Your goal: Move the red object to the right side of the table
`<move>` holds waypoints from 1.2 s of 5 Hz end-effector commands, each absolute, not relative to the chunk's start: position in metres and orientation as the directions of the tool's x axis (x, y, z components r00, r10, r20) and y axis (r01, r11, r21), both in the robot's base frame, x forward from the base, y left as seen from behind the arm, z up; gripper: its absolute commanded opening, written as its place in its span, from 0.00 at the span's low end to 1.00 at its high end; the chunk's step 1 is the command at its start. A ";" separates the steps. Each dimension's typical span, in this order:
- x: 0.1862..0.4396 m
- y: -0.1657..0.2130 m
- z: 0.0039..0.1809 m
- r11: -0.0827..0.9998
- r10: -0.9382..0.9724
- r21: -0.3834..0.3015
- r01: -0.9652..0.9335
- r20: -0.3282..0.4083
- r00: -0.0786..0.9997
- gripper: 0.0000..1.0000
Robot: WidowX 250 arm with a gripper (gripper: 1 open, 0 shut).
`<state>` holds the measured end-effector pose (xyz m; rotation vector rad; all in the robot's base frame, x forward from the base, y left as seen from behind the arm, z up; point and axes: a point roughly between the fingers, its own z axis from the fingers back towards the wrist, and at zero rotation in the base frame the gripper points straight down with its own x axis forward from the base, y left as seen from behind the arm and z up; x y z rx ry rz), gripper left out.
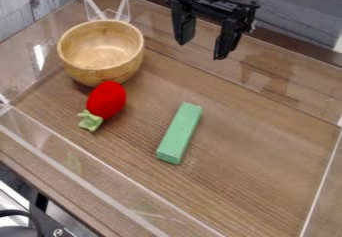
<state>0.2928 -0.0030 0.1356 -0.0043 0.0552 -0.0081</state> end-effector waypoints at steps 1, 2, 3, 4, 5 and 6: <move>0.286 0.002 0.126 1.000 -0.007 -0.007 0.006 -0.080 0.997 1.00; 0.263 0.029 0.119 1.000 0.001 -0.005 -0.001 -0.068 0.998 1.00; 0.245 0.065 0.117 1.000 0.017 0.000 -0.017 -0.018 1.000 1.00; 0.231 0.096 0.115 0.999 0.034 0.007 -0.034 0.017 0.999 1.00; 0.221 0.122 0.110 0.999 0.042 0.006 -0.042 0.035 0.999 1.00; 0.220 0.130 0.100 0.999 0.053 0.001 -0.053 0.036 0.998 1.00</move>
